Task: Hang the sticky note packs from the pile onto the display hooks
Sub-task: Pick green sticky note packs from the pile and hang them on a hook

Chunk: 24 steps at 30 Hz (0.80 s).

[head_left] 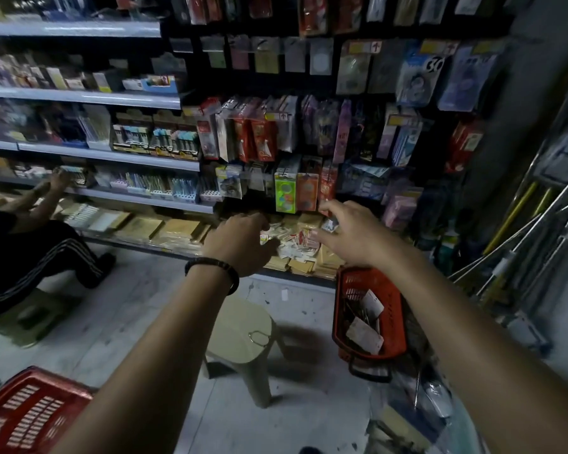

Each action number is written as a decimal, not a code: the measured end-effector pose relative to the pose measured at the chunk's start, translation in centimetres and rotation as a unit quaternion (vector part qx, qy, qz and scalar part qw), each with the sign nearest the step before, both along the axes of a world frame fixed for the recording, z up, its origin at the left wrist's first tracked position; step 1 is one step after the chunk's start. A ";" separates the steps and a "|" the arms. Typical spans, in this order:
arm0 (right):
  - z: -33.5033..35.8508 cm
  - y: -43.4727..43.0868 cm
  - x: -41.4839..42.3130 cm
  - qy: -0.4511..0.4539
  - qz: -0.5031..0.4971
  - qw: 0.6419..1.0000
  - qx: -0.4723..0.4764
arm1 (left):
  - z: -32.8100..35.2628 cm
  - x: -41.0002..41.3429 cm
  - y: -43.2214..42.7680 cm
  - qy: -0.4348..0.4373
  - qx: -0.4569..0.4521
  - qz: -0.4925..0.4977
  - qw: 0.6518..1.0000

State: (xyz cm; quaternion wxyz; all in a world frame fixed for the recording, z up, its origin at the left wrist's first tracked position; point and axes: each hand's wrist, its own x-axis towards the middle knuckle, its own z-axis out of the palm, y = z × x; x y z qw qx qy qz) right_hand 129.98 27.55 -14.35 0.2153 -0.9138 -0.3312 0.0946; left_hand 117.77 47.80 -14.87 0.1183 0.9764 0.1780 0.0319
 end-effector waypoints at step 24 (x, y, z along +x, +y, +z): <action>-8.2 13.9 30.7 0.097 0.004 0.994 -0.056 | -8.6 32.6 13.7 0.094 -0.064 -0.034 0.993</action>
